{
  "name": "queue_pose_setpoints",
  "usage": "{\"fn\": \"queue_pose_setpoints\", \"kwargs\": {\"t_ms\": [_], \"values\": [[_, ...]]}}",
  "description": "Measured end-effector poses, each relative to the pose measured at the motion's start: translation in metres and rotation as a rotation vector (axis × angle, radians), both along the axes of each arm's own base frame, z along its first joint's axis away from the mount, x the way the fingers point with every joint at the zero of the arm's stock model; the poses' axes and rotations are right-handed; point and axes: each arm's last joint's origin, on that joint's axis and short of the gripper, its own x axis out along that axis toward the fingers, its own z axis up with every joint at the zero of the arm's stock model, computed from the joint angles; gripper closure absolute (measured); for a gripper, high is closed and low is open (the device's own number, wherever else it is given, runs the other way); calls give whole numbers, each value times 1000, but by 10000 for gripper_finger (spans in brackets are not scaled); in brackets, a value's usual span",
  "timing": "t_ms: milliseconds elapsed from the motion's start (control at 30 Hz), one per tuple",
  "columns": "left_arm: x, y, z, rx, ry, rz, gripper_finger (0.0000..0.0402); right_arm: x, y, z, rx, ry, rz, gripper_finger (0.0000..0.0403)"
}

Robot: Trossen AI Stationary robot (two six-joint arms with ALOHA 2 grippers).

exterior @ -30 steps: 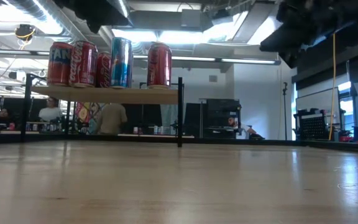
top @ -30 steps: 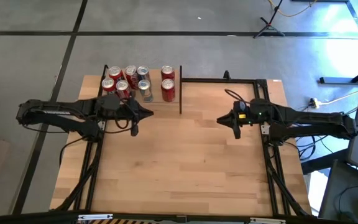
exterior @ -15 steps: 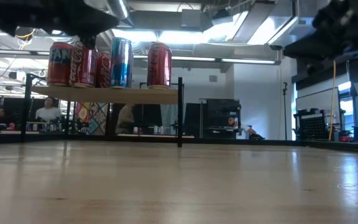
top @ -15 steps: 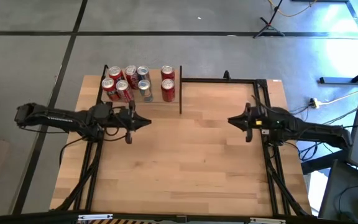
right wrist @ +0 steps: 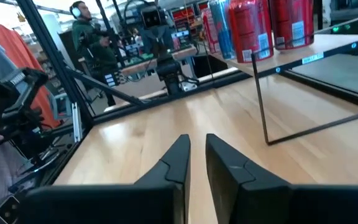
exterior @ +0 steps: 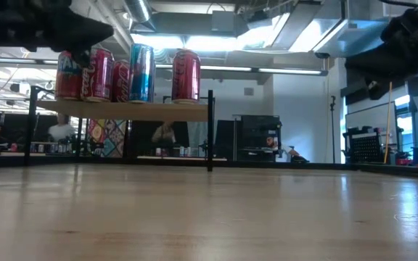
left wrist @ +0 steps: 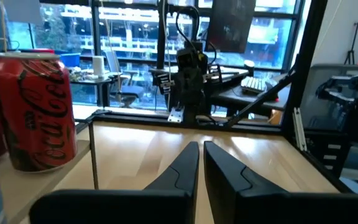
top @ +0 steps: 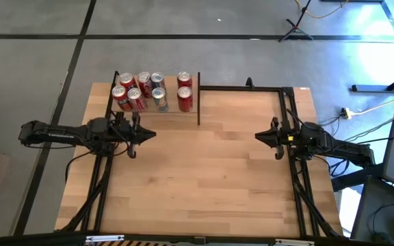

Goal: Place canned beverage on shelf
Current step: Return to Home Position

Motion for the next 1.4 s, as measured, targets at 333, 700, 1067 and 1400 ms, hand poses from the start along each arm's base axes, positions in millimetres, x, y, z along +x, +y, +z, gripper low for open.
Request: {"fn": "queue_pose_setpoints", "kwargs": {"t_ms": [333, 700, 1067, 1400], "values": [[-24, 0, -16, -61, 21, 14, 382, 1, -1, -4, 2, 16, -19, 363], [-30, 1, -46, -57, 14, 35, 383, 6, -1, -15, 15, -32, -8, 363], [-30, 0, -47, -46, 29, 6, 383, 6, 0, -15, 20, -28, 26, 363], [-30, 0, -47, -45, 29, 9, 383, 6, 0, -16, 20, -26, 26, 363]]}}
